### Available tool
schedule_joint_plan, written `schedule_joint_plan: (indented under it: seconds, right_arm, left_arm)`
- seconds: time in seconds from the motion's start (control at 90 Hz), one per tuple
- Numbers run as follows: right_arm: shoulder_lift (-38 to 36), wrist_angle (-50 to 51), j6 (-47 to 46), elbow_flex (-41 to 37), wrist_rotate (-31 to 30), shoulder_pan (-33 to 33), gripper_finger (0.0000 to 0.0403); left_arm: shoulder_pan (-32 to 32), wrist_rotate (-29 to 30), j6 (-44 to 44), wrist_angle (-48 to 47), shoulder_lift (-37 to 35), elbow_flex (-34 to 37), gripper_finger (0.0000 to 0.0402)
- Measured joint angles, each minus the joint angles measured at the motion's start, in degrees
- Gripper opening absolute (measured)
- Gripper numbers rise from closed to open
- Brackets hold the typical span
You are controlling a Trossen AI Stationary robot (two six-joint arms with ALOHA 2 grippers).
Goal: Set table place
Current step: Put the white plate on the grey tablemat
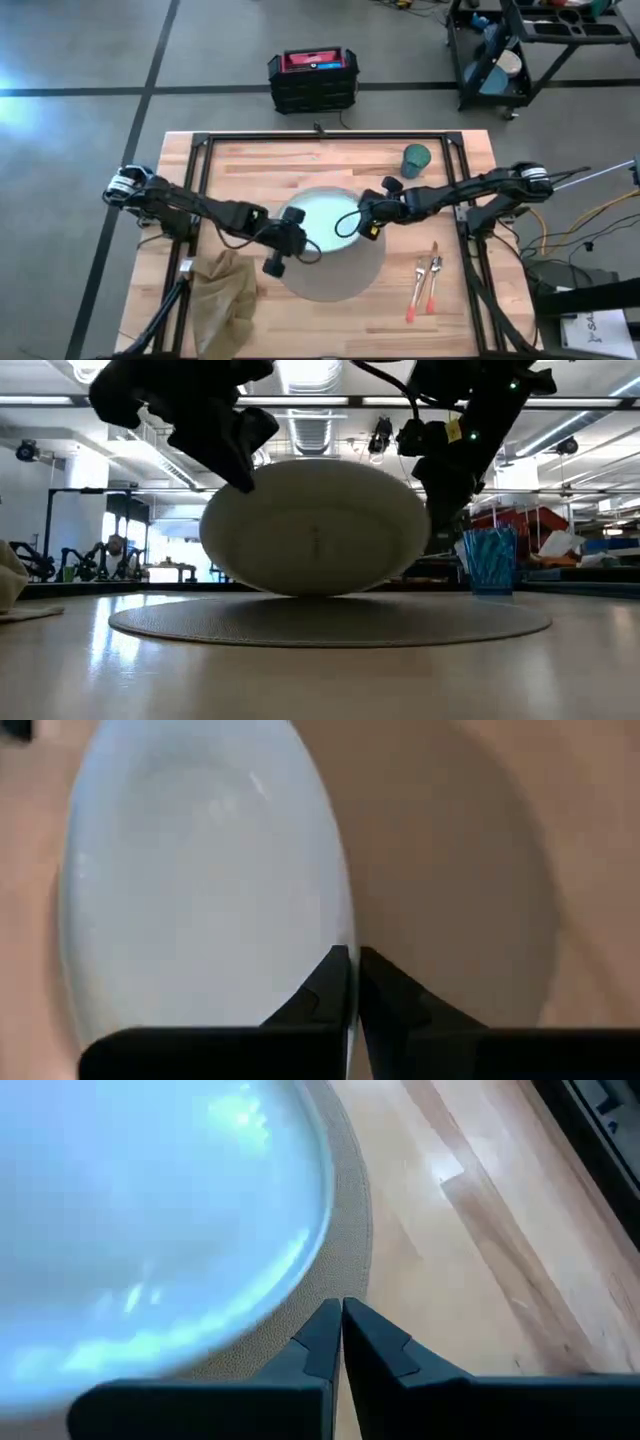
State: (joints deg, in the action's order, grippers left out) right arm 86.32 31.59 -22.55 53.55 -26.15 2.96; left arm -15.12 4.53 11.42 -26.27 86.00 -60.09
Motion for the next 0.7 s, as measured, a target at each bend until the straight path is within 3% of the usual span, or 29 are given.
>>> schedule_joint_plan:
  seconds: [0.389,0.7]
  right_arm:
    - [0.0,-0.1,-1.1,0.0,0.0,0.0,0.0000]
    - [0.0,0.9,-2.4,0.0,1.1,0.1,0.0000]
  left_arm:
    - [-2.9,-0.6,-3.0,4.7,5.5,0.7,0.0005]
    - [-2.8,-0.8,-5.2,6.4,7.9,0.8,0.0095]
